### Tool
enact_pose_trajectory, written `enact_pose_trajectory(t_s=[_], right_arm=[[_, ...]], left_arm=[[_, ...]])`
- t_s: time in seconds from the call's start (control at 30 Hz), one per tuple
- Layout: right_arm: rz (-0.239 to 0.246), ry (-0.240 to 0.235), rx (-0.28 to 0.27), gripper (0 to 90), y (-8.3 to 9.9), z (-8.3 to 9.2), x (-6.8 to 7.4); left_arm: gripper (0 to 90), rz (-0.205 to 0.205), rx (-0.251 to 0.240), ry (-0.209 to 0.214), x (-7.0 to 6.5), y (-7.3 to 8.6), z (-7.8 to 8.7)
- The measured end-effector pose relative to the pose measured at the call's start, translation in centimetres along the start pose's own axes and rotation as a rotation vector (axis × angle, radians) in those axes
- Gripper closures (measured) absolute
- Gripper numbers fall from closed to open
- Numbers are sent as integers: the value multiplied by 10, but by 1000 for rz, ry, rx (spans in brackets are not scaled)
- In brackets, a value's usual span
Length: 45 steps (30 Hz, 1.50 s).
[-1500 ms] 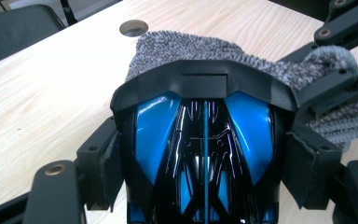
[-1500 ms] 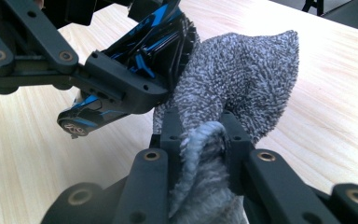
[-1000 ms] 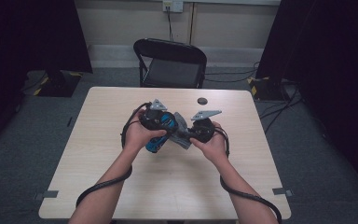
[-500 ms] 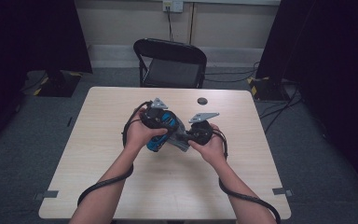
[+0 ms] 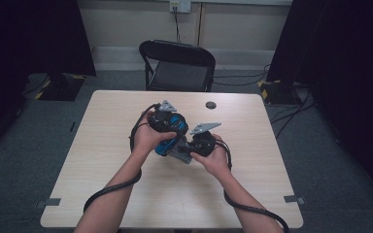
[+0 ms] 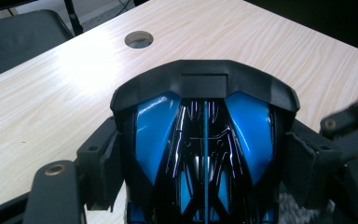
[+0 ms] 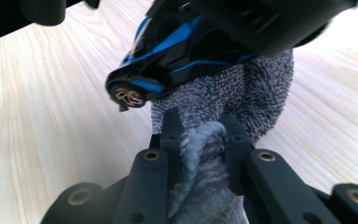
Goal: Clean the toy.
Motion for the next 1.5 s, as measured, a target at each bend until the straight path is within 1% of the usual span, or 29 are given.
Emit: enact_pose_trajectory(t_s=[0.17,0.33,0.5,0.63,0.77,0.83,0.97,1.1,1.13,1.2,1.27,1.4,1.5], right_arm=[[-2,-22,9,752,4,-7,7],[0,-40,16,752,7,-12,13],[16,-42,31,752,10,-17,18],[24,-56,40,752,12,-21,23],[29,-66,46,752,14,-24,27],[39,-74,53,752,15,-26,30],[50,-85,59,751,17,-28,33],[77,-94,79,751,19,-29,37],[77,-89,80,751,19,-29,37],[69,-90,72,751,18,-26,35],[63,-77,64,751,17,-22,29],[55,-48,70,750,18,-15,18],[45,-28,57,750,17,-8,9]], left_arm=[[257,-5,-2,-4,1,-1,0],[256,-1,-5,-12,2,-2,1],[257,-3,0,-15,4,-2,0],[257,-1,0,-20,4,-3,0],[257,-5,-9,-25,5,-7,1],[256,-7,-19,-30,6,-9,2],[256,-5,-22,-38,8,-11,4],[257,-3,-24,-47,13,-11,6],[257,-2,-16,-48,15,-10,7],[257,1,-17,-52,17,-8,9],[257,5,-12,-57,20,-5,11],[257,10,-1,-65,26,1,14],[257,15,7,-70,29,5,16]])
Point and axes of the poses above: each handheld gripper's, and its own axes: z roughly backward along the jaws, y roughly out of its underside, x roughly to its left, the point moved 7 cm from there along -z, roughly forward along the jaws, and after that the axes turned 1 degree about -z, right-handed, at the moved point
